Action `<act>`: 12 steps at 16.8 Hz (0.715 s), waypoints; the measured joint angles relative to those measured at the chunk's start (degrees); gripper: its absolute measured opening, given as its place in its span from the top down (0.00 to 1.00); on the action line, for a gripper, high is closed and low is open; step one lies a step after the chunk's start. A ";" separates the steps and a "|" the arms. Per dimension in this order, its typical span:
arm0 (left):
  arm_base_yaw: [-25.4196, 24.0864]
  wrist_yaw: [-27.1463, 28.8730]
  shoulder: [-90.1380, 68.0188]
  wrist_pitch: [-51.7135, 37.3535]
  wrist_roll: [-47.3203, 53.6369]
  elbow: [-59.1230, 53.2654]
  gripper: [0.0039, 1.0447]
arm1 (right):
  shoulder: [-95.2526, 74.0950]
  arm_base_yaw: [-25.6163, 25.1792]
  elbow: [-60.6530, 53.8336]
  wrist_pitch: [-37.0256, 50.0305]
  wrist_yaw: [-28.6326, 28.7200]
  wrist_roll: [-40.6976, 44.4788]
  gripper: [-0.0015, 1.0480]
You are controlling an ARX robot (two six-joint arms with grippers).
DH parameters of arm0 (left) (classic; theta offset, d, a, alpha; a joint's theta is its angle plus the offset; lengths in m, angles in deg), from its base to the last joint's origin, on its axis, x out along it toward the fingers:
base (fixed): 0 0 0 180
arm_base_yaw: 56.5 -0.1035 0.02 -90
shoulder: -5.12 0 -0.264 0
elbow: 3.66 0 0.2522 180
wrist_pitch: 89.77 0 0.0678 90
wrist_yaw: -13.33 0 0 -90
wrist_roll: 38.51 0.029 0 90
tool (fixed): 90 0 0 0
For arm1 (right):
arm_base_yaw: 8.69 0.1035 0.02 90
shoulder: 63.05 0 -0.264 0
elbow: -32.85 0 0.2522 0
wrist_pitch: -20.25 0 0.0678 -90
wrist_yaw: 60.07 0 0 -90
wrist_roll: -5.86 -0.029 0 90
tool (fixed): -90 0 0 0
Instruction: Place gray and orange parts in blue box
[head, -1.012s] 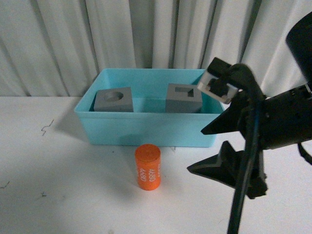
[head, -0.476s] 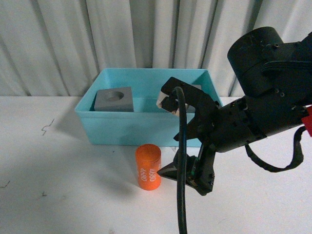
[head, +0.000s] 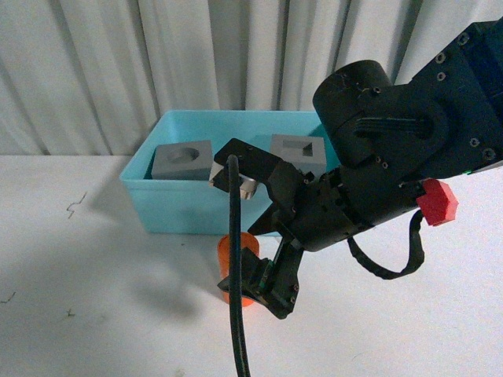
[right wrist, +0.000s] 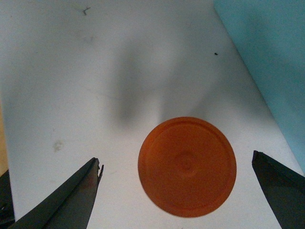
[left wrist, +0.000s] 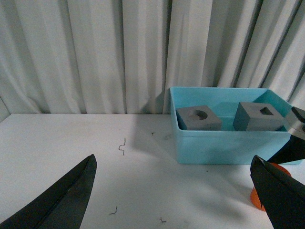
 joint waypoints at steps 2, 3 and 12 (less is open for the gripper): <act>0.00 0.00 0.00 0.00 0.00 -0.02 0.06 | -1.29 0.57 1.16 0.33 -0.66 -0.96 0.06; 0.00 0.00 0.00 0.00 0.00 -0.02 0.06 | -1.79 0.63 1.51 0.28 -0.94 -1.14 0.06; 0.00 0.00 0.00 0.00 0.00 -0.02 0.06 | -2.21 1.33 2.40 1.05 -1.11 -3.85 0.54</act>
